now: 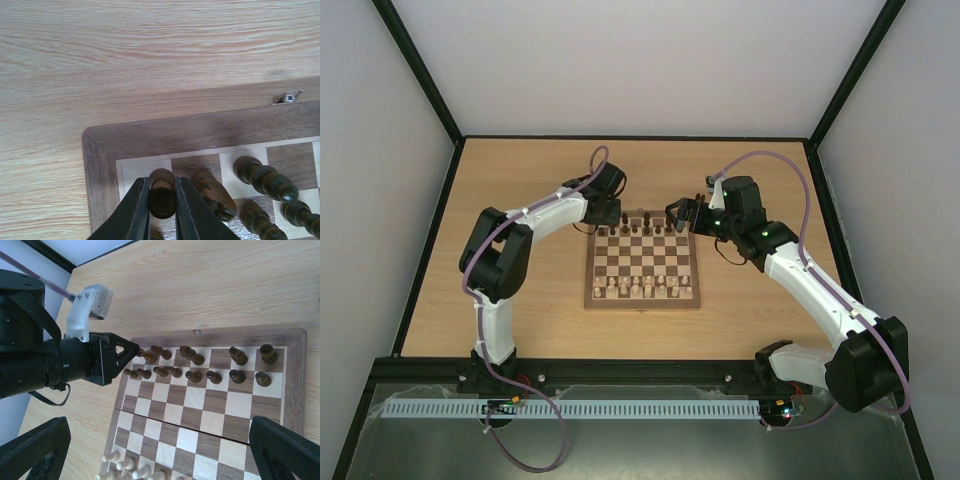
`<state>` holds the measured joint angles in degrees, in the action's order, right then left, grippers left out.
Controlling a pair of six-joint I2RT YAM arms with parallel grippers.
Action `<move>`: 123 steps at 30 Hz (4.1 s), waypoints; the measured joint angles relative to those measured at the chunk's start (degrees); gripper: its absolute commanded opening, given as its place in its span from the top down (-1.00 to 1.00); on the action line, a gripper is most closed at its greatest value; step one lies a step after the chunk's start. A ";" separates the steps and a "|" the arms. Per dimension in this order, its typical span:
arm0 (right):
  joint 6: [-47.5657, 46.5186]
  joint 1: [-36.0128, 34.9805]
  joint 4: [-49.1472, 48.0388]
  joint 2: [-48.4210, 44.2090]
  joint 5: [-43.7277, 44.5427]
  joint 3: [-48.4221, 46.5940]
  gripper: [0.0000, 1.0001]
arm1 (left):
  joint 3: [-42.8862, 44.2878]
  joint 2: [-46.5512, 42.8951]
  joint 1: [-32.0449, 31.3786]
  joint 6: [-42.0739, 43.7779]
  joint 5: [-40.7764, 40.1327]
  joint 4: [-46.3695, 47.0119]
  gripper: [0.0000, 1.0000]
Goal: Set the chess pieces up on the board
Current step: Place the chess piece on the chessboard, then pick up the chess piece at the center of the board.
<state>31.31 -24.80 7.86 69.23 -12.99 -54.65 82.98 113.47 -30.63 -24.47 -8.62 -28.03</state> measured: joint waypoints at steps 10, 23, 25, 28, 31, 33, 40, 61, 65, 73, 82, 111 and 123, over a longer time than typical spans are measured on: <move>0.00 0.00 0.00 0.00 -0.02 0.00 -0.97 | -0.35 0.00 0.02 -0.02 -0.61 0.26 0.81; 0.00 -0.09 0.00 0.00 -0.02 0.00 -0.97 | -0.87 0.00 0.02 -0.02 -0.59 0.33 0.74; 0.00 -0.09 0.00 0.00 -0.02 0.00 -0.97 | -0.87 0.00 0.02 -0.02 -0.59 0.33 0.72; 0.00 -0.09 0.00 0.15 -0.02 0.00 -0.97 | -0.92 0.00 0.00 -0.04 -0.57 0.35 0.68; 0.00 -0.09 0.00 0.22 -0.02 0.00 -0.97 | -0.98 0.02 0.00 -0.13 -0.52 0.35 0.66; 0.00 -0.09 -0.02 0.24 -0.02 0.00 -0.97 | -0.98 0.02 0.00 -0.13 -0.52 0.35 0.65; 0.00 -0.09 0.00 0.24 -0.02 0.00 -0.97 | -0.98 0.02 0.00 -0.13 -0.52 0.33 0.59; -1.14 -0.09 1.42 1.07 5.09 -0.09 -0.97 | -1.75 -6.88 0.00 0.46 -1.51 -0.22 -0.29; -1.66 0.55 2.75 3.56 8.90 -1.27 -0.97 | -4.13 -13.62 0.00 1.22 -1.38 0.79 -0.53; -1.73 5.49 8.85 20.65 14.78 -17.00 -0.82 | -11.76 -21.35 -1.40 1.03 1.57 5.20 -0.98; -4.20 10.36 16.57 43.45 20.90 -38.95 -0.46 | -18.40 -26.03 -8.00 -0.46 3.61 9.51 -0.98; -5.55 12.28 19.45 52.68 21.00 -39.47 -0.22 | -20.37 -27.45 -8.70 -0.44 2.62 11.04 -0.98; -5.60 12.28 19.28 52.94 21.20 -39.71 -0.05 | -20.37 -27.45 -8.68 -0.44 2.60 11.04 -0.98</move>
<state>25.71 -12.51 27.14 122.17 8.21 -94.37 62.61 86.02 -39.31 -24.91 -6.02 -16.99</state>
